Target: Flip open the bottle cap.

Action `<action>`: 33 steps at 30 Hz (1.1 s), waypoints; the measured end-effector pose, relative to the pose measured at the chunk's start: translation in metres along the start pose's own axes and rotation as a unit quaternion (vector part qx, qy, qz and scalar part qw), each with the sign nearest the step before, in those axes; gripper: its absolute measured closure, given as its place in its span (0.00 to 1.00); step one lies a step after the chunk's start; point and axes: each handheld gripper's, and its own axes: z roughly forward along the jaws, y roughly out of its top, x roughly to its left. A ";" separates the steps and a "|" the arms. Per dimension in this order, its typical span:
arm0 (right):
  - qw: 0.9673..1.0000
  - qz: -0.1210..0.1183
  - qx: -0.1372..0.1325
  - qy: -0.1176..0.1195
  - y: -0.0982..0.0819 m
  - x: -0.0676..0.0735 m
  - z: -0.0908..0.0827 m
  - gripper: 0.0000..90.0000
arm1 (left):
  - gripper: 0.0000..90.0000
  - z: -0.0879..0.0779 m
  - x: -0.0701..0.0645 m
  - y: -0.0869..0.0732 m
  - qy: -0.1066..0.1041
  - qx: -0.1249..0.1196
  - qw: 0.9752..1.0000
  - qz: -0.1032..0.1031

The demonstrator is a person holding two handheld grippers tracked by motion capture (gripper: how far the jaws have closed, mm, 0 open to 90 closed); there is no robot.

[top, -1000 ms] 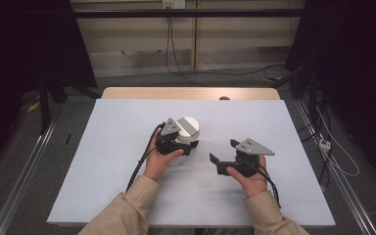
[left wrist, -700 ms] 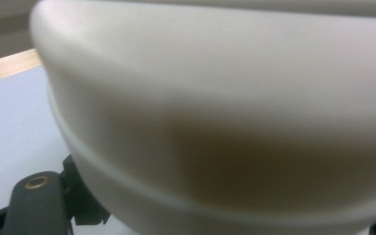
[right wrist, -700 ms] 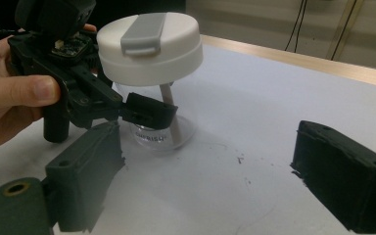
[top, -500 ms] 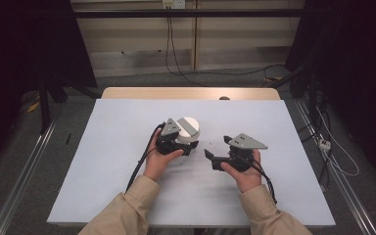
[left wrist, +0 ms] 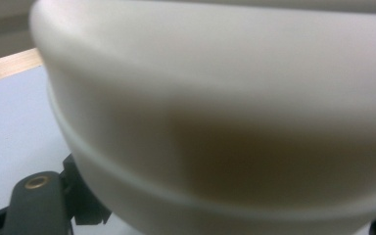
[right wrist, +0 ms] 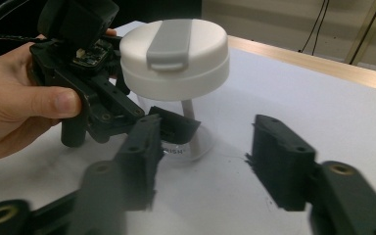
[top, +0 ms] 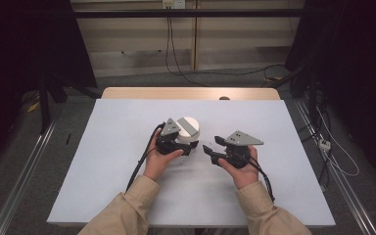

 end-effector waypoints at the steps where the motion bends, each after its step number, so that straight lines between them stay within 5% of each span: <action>1: 1.000 -0.002 0.003 0.003 0.001 0.000 0.001 0.55 | 0.20 0.000 0.000 0.000 0.001 0.000 1.000 0.001; 12: 0.999 0.003 0.018 0.032 0.011 0.006 0.010 0.98 | 0.20 0.000 0.000 0.000 0.000 -0.001 1.000 -0.001; 33: 0.999 -0.006 0.027 0.035 0.025 0.012 0.027 1.00 | 0.20 0.001 0.000 -0.001 0.001 -0.003 1.000 -0.001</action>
